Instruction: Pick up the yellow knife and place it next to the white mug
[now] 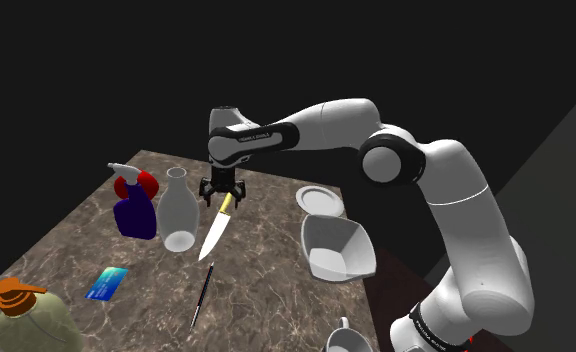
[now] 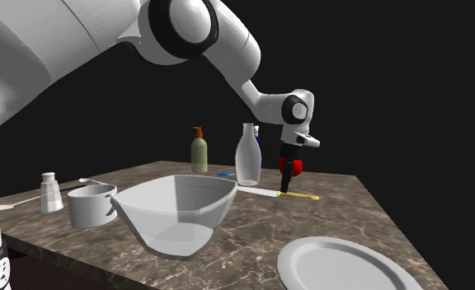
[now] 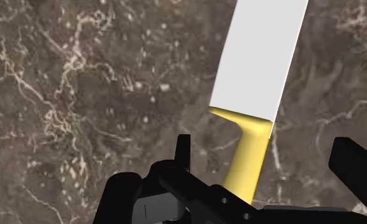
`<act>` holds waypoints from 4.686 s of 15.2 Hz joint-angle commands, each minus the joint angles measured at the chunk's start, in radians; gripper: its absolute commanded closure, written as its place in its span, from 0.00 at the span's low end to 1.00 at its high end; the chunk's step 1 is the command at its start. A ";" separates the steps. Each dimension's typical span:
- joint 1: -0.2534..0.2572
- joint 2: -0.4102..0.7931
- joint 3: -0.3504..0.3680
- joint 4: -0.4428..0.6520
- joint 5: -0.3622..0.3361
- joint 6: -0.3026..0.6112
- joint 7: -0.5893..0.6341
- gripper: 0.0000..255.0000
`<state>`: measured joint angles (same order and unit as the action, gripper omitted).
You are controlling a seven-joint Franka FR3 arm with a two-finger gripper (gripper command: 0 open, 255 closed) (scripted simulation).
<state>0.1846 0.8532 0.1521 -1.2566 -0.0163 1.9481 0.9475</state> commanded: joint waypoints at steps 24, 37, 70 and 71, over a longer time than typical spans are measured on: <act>-0.003 -0.036 0.002 0.003 0.003 -0.039 0.001 1.00; -0.004 -0.102 0.008 0.068 0.008 -0.169 0.008 1.00; 0.135 -0.834 0.170 -0.897 0.175 0.106 0.259 1.00; 0.145 -0.855 0.180 -0.922 0.185 0.113 0.272 1.00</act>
<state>0.3210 0.0207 0.3235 -2.1538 0.1587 2.0561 1.2075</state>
